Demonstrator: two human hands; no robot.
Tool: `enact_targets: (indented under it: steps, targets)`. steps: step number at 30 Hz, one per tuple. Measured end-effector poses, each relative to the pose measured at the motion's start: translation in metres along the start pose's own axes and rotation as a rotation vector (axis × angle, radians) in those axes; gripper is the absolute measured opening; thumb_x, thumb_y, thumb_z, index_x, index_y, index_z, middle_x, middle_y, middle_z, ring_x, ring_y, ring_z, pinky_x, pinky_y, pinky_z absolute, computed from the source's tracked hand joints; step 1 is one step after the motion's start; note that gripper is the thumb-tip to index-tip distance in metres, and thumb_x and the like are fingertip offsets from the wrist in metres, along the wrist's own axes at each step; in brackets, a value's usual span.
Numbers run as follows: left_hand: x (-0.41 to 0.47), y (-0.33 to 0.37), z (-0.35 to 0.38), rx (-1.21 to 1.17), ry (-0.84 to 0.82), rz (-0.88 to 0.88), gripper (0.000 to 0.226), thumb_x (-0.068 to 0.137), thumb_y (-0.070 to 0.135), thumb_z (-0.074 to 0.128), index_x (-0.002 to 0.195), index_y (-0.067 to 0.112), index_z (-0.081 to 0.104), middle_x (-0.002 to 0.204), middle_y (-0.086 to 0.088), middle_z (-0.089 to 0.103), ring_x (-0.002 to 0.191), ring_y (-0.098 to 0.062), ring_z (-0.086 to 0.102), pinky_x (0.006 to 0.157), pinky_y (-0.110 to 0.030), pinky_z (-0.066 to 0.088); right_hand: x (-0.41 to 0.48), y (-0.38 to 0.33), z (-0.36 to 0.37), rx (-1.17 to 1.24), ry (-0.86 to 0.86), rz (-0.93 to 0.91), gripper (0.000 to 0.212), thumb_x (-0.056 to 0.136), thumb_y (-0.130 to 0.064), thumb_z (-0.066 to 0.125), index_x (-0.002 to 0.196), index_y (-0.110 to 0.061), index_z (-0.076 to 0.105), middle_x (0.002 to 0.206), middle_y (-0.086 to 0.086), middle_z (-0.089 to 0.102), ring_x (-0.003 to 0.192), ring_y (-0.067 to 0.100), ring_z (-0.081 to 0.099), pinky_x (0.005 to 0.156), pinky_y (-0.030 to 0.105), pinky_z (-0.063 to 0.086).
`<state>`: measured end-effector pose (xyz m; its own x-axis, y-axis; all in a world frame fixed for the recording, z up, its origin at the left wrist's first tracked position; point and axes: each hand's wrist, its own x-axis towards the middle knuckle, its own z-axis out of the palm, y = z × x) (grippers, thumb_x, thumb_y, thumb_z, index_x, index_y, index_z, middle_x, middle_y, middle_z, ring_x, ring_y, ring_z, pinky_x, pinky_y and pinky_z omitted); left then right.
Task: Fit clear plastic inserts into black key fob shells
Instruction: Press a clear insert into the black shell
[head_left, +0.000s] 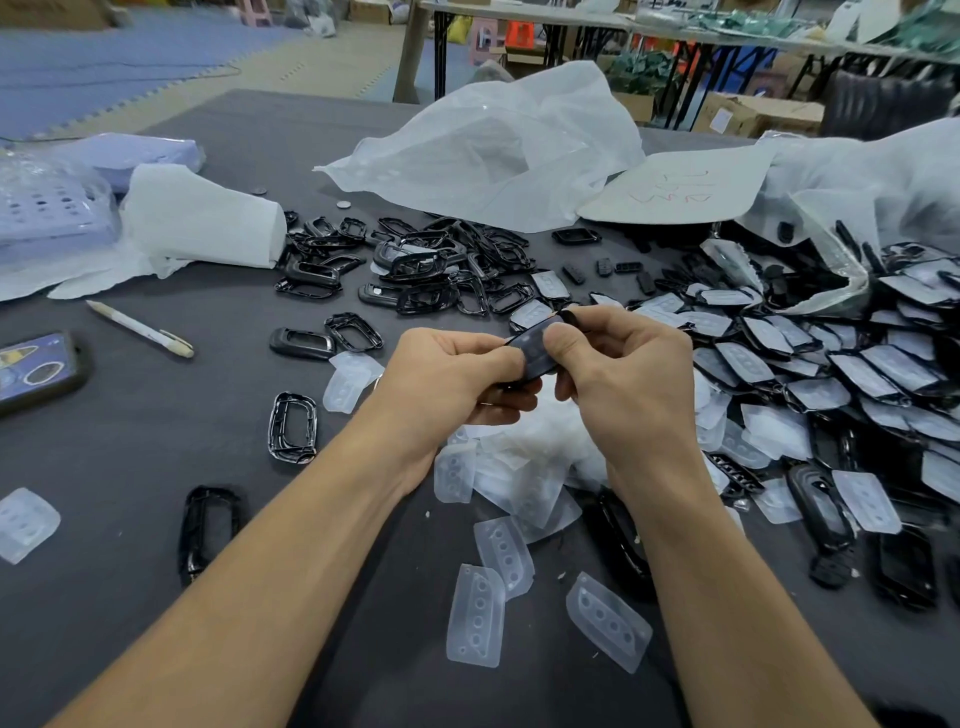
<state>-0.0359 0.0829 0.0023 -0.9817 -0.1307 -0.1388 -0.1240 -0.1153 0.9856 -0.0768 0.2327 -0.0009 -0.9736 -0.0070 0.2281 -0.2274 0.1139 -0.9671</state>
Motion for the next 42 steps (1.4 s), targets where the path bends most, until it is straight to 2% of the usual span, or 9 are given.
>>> enact_targets:
  steps: [9,13,15,19,22,26,33,38,42]
  targets:
    - [0.000,-0.001,-0.001,0.082,-0.004,0.072,0.018,0.095,0.001,0.069,0.085,0.011,0.082,0.079,-0.017,0.079,0.064,-0.019,0.075,0.061,-0.024,0.060,0.000,-0.001,0.002,-0.041,0.018,0.032,0.020,0.089,-0.018,0.077,0.069,-0.018,0.072,0.053,-0.001,0.065,0.043,0.013,0.053,0.050,0.022,0.043]
    - [0.000,-0.001,0.000,0.076,-0.007,0.063,0.018,0.095,0.001,0.068,0.087,0.010,0.081,0.079,-0.016,0.079,0.064,-0.017,0.074,0.062,-0.024,0.061,0.000,-0.003,0.001,-0.034,0.019,0.057,0.018,0.091,-0.021,0.074,0.074,-0.017,0.074,0.065,0.007,0.071,0.049,0.014,0.054,0.056,0.030,0.046]
    - [0.001,-0.001,-0.001,0.067,-0.003,0.049,0.016,0.095,0.002,0.068,0.091,0.009,0.081,0.078,-0.014,0.079,0.064,-0.017,0.074,0.063,-0.023,0.061,0.002,-0.006,-0.007,-0.025,-0.005,0.065,0.006,0.093,-0.026,0.072,0.090,-0.023,0.077,0.080,0.002,0.075,0.064,0.011,0.062,0.066,0.031,0.049]
    - [0.001,0.001,-0.004,0.070,-0.014,0.027,0.015,0.095,0.004,0.068,0.091,0.009,0.082,0.082,-0.016,0.079,0.065,-0.016,0.073,0.065,-0.023,0.062,0.007,-0.020,-0.033,-0.456,-0.271,-0.125,0.060,0.077,-0.017,0.080,0.126,-0.048,0.065,0.120,-0.025,0.066,0.114,-0.004,0.056,0.091,0.020,0.048]
    - [0.000,0.000,-0.005,0.095,-0.047,0.013,0.019,0.093,0.003,0.067,0.088,0.009,0.084,0.082,-0.016,0.079,0.064,-0.016,0.071,0.065,-0.023,0.061,0.001,-0.025,-0.032,-0.711,-0.358,-0.224,0.065,0.071,-0.013,0.085,0.126,-0.043,0.067,0.124,-0.028,0.063,0.119,-0.007,0.051,0.103,0.015,0.041]
    - [0.001,-0.001,-0.003,0.114,-0.070,0.001,0.018,0.093,0.008,0.069,0.089,0.015,0.085,0.084,-0.015,0.079,0.065,-0.016,0.072,0.063,-0.022,0.060,-0.004,-0.021,-0.032,-0.706,-0.236,-0.218,0.042,0.075,-0.017,0.084,0.109,-0.040,0.076,0.098,-0.027,0.066,0.094,-0.013,0.052,0.083,0.004,0.039]
    - [0.002,-0.003,-0.001,0.072,0.015,0.044,0.006,0.089,0.024,0.080,0.086,0.022,0.085,0.085,-0.009,0.081,0.069,-0.016,0.075,0.062,-0.022,0.058,0.015,-0.019,-0.063,-0.678,-0.179,-0.086,0.042,0.069,-0.018,0.090,0.104,-0.039,0.078,0.089,-0.032,0.063,0.089,-0.027,0.052,0.069,-0.007,0.036]
    - [0.005,-0.004,-0.006,0.080,0.131,0.120,0.006,0.089,0.019,0.080,0.084,0.019,0.085,0.079,-0.010,0.080,0.063,-0.014,0.073,0.060,-0.021,0.059,0.052,-0.019,-0.111,-0.855,-0.110,0.095,0.041,0.071,-0.021,0.090,0.107,-0.034,0.078,0.088,-0.022,0.063,0.084,0.001,0.060,0.064,0.004,0.036]
    - [0.008,-0.008,-0.008,0.206,0.251,0.184,0.014,0.086,0.019,0.081,0.081,0.031,0.084,0.074,0.000,0.079,0.066,-0.010,0.075,0.065,-0.026,0.060,0.080,-0.015,-0.147,-0.966,0.068,0.271,0.043,0.074,-0.022,0.087,0.115,-0.026,0.076,0.100,0.001,0.070,0.095,0.019,0.064,0.087,0.027,0.050]
